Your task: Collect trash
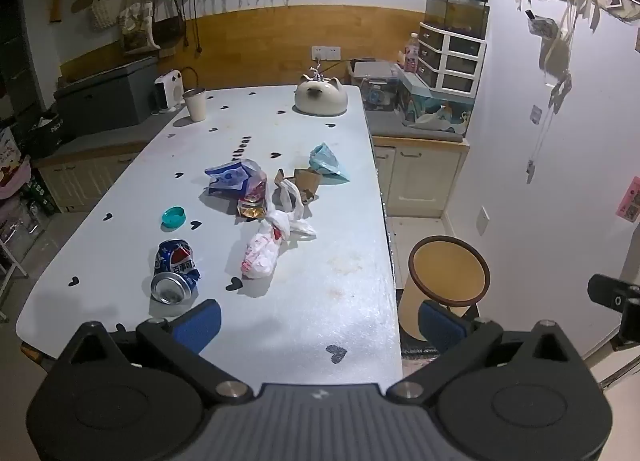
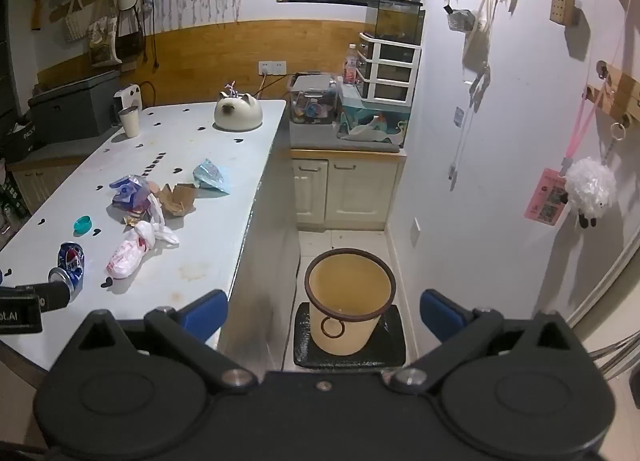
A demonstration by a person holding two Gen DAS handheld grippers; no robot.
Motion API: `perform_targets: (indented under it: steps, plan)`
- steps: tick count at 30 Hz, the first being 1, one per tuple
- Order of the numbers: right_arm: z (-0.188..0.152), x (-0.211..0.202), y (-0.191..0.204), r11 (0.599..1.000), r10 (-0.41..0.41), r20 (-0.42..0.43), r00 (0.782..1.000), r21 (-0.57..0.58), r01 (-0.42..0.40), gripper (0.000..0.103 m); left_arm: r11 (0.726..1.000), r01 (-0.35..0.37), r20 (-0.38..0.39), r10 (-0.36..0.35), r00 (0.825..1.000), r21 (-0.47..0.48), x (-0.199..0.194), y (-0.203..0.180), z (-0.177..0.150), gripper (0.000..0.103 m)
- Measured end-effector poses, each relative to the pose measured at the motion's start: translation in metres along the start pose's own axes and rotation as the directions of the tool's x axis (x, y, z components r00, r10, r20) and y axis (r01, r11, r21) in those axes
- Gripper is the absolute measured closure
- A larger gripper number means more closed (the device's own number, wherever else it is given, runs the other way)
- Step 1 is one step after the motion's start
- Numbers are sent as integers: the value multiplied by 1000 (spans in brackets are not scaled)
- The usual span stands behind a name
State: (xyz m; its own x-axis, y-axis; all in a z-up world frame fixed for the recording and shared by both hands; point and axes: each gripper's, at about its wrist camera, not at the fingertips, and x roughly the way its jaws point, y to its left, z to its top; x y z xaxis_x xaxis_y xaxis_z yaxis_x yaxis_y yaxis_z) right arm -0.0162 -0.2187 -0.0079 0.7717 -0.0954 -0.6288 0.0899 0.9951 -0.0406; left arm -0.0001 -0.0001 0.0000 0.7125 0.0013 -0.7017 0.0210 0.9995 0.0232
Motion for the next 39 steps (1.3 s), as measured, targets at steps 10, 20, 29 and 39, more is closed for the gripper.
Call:
perform_targets:
  steps: [10, 20, 29, 39]
  plan:
    - [1, -2, -1, 1000, -3, 2, 1000, 0, 3, 0, 1000, 8, 4, -8, 1000, -1, -1, 2, 3, 0]
    - [2, -4, -2, 1000, -3, 3, 1000, 0, 3, 0, 1000, 3, 9, -3, 1000, 1, -1, 1, 4, 0]
    - [2, -6, -2, 1000, -3, 5, 1000, -1, 3, 0, 1000, 1, 12, -1, 1000, 1, -1, 0, 3, 0]
    - [2, -8, -2, 1000, -3, 8, 1000, -2, 3, 0, 1000, 0, 16, 0, 1000, 0, -1, -1, 3, 0]
